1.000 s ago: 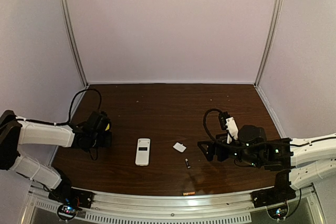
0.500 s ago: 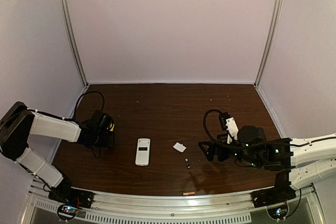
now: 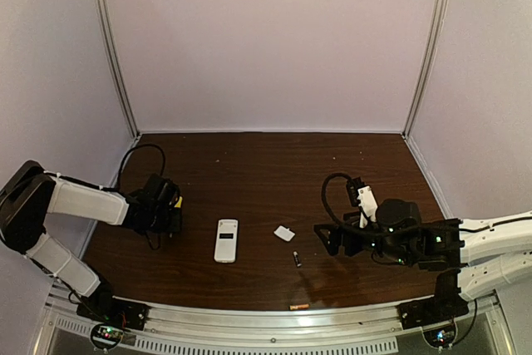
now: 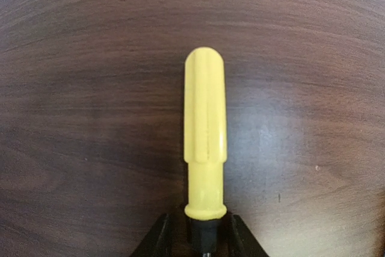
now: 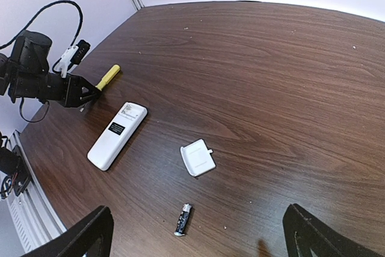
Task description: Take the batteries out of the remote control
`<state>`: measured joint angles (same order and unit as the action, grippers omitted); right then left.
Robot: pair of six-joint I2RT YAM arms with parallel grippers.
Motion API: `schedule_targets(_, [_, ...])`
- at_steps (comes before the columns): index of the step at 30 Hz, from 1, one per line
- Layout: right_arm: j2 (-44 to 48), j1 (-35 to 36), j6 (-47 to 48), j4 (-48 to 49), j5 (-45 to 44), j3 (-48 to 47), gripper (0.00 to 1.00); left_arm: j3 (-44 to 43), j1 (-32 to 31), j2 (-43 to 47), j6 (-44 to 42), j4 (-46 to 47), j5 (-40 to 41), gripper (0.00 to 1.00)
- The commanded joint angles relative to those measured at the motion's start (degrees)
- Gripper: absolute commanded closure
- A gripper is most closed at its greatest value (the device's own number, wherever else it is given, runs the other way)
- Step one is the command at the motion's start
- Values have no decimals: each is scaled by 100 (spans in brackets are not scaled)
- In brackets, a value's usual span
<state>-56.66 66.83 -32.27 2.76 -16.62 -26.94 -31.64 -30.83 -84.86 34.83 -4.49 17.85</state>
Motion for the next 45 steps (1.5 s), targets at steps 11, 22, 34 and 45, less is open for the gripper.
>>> schedule_targets(11, [-113, -20, 134, -22, -171, 24, 0, 160, 44, 844, -243, 104, -177, 3])
schedule_targets(22, [168, -21, 421, -23, -313, 103, 0, 360, 35, 2184, -606, 66, 429, 3])
schedule_targets(34, [353, -24, 883, 103, -500, 128, 0, 334, 33, 2826, -1207, 482, 806, 3])
schedule_targets(45, [98, -146, 1857, 663, -2862, 190, 0, 518, 42, 2467, -2395, 2216, 2458, 3])
